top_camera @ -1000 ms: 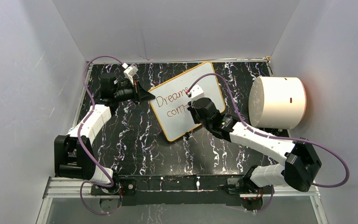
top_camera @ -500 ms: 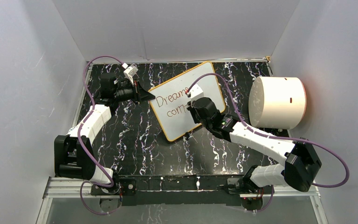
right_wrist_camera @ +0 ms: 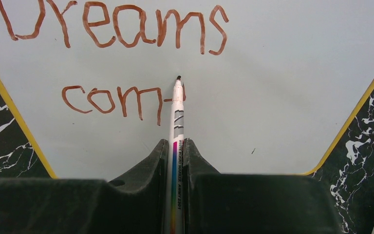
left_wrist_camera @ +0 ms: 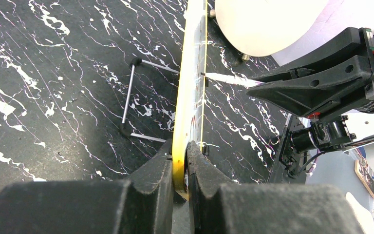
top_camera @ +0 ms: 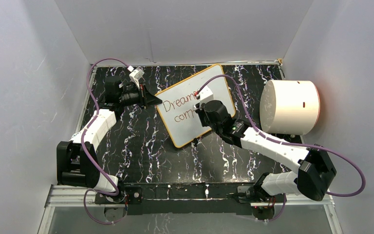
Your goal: Write a sentence on the whiteboard
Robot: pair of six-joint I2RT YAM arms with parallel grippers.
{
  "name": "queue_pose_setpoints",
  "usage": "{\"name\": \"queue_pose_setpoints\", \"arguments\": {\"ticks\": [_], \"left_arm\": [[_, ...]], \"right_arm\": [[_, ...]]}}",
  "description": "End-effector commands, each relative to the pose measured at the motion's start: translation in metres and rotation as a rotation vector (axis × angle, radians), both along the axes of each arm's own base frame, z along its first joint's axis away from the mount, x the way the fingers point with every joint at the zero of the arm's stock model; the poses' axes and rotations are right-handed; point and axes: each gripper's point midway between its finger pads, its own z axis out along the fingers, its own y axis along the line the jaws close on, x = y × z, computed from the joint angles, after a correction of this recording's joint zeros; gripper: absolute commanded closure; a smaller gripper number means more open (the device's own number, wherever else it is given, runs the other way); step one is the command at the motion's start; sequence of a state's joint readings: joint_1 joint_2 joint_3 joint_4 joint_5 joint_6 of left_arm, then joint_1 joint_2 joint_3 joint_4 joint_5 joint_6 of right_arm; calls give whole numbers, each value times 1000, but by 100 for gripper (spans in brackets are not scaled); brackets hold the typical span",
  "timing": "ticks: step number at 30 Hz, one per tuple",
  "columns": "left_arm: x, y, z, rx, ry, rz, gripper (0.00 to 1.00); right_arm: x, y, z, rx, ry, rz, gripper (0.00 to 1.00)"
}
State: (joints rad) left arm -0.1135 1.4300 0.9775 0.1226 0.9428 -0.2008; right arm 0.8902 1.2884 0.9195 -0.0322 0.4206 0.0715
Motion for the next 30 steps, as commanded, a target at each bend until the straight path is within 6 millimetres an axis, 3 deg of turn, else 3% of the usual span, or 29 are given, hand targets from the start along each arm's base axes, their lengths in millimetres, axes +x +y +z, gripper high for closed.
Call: {"name": "queue_pose_setpoints", "arguments": {"ticks": [1,10,20,30], "left_arm": [[-2,9,-55,134,106,56,100],[-2,9,-55,133,108,53,100],[-2,9,-56,134,111,54,100],[-2,8,-56,133,111,54,100]], "right_arm": [[3,8,23,56,-44,30,100],[-3,4,8,26,4,31,100],[-2,-9,21,53,-34,-31,100],[0,-7,3,19,7,-40,100]]}}
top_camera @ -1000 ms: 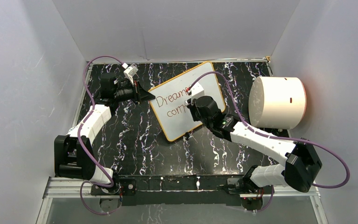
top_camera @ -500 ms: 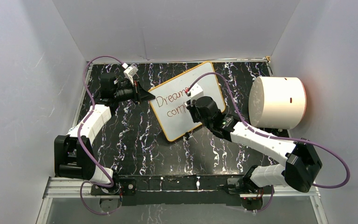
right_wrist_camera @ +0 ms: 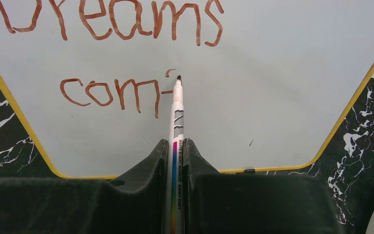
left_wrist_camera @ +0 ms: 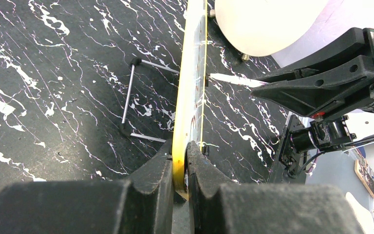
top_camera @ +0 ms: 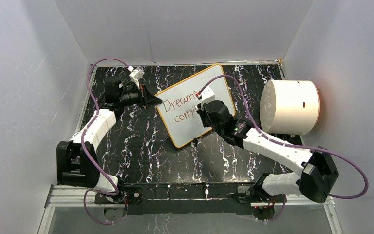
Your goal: Write a sentence on the whiteboard
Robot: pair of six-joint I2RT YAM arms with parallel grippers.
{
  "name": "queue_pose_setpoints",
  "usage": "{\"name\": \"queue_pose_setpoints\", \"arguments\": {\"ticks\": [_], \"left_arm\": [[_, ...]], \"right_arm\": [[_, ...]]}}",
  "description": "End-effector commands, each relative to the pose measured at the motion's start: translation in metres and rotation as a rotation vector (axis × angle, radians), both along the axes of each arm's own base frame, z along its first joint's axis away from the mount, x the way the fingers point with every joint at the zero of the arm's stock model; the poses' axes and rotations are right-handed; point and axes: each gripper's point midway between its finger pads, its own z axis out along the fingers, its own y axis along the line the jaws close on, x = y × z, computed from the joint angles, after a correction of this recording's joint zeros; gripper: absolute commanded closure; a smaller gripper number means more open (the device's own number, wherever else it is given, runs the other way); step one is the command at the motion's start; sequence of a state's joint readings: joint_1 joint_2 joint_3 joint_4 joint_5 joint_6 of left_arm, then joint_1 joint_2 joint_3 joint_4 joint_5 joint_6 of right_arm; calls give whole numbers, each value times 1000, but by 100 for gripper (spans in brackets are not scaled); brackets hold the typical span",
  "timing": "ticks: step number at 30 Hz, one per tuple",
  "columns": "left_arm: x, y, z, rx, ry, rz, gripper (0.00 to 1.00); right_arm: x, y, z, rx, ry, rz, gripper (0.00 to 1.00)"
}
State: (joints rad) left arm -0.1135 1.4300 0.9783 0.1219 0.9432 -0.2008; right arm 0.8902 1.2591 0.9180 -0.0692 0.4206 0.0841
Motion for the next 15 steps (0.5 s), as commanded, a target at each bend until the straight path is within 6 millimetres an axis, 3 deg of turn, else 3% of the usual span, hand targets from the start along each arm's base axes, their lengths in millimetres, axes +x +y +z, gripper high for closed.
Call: {"name": "queue_pose_setpoints", "arguments": {"ticks": [1,15], "left_arm": [[-2,8,-56,133,110,54,100],[-2,8,-56,133,109,52,100]], "right_arm": [[5,-1,0,15,-3,-35,100],[11,2,-5,7,-9,-42,100]]}}
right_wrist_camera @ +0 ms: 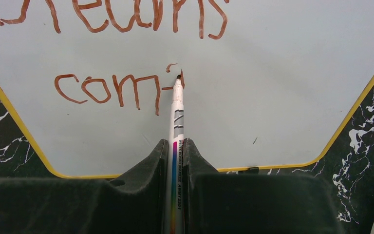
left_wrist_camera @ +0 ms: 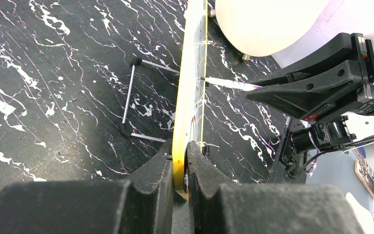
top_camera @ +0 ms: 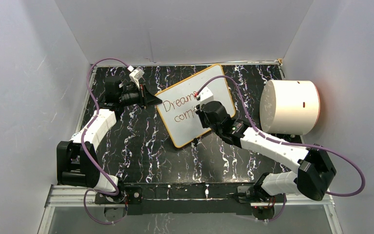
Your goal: Write a sentence on the whiteboard
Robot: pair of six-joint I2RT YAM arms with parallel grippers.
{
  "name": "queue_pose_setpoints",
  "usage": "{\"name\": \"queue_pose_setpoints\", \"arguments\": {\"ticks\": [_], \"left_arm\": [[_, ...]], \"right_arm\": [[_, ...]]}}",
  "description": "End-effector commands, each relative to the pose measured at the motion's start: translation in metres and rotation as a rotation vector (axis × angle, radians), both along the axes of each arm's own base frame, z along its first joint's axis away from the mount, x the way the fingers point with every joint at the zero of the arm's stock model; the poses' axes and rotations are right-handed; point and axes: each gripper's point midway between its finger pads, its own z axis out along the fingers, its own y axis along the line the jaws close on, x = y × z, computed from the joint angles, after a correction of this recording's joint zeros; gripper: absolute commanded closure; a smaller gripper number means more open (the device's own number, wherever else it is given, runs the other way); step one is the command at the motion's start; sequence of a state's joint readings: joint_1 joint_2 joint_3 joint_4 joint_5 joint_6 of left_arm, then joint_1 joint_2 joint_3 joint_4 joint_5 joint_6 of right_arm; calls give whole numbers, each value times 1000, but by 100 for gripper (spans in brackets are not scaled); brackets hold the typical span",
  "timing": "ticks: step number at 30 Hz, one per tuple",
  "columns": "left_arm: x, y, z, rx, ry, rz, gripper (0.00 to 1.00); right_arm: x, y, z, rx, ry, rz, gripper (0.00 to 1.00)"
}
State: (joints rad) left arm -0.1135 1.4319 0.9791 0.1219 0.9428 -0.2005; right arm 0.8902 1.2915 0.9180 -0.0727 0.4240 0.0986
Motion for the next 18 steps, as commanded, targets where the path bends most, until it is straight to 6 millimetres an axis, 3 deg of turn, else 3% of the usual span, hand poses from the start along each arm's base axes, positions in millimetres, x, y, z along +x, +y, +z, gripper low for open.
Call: {"name": "queue_pose_setpoints", "arguments": {"ticks": [1,18], "left_arm": [[-2,9,-55,133,108,53,100],[-2,8,-56,133,110,52,100]], "right_arm": [[10,0,8,25,-39,-35,100],[12,9,25,67,-76,2,100]]}}
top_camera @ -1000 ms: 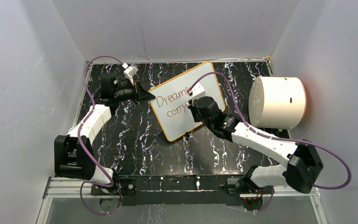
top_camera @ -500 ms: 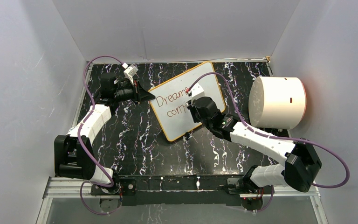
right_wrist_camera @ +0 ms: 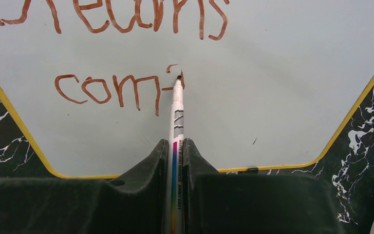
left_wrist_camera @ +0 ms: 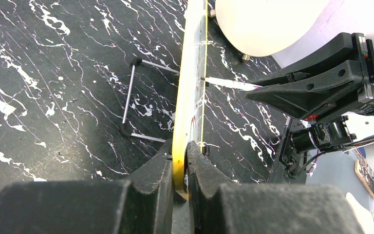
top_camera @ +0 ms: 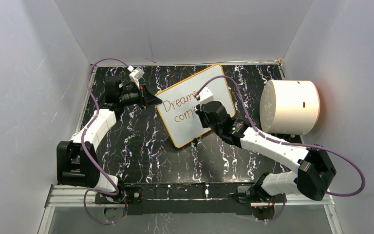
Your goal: Write a sentence on the whiteboard
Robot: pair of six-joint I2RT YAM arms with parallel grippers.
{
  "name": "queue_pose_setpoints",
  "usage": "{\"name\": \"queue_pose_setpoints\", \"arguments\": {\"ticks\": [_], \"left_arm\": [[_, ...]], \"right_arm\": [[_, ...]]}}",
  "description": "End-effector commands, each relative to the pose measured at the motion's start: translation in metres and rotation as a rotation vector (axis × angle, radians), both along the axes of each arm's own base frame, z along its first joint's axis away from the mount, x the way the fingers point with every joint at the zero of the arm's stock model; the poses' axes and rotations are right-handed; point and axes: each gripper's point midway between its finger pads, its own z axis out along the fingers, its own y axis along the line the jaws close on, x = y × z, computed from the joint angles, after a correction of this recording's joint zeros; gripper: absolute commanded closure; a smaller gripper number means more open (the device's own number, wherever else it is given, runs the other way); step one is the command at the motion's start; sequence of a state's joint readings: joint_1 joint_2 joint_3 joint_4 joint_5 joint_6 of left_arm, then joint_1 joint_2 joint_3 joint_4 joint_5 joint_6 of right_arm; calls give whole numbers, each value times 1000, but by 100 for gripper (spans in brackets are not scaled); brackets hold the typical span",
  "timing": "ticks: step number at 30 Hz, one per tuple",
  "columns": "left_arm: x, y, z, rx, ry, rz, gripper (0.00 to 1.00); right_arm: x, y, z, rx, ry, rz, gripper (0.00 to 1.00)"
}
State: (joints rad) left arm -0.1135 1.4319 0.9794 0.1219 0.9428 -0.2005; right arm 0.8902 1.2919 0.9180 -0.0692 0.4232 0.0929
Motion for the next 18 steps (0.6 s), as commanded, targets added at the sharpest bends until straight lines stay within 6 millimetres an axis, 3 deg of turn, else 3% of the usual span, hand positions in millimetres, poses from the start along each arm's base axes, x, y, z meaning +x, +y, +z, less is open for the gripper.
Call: {"name": "queue_pose_setpoints", "arguments": {"ticks": [1,18], "left_arm": [[-2,8,-56,133,111,53,100],[-2,9,-55,134,105,54,100]], "right_arm": [[11,9,25,72,-72,3,100],[10,14,29,73,-75,28,100]]}}
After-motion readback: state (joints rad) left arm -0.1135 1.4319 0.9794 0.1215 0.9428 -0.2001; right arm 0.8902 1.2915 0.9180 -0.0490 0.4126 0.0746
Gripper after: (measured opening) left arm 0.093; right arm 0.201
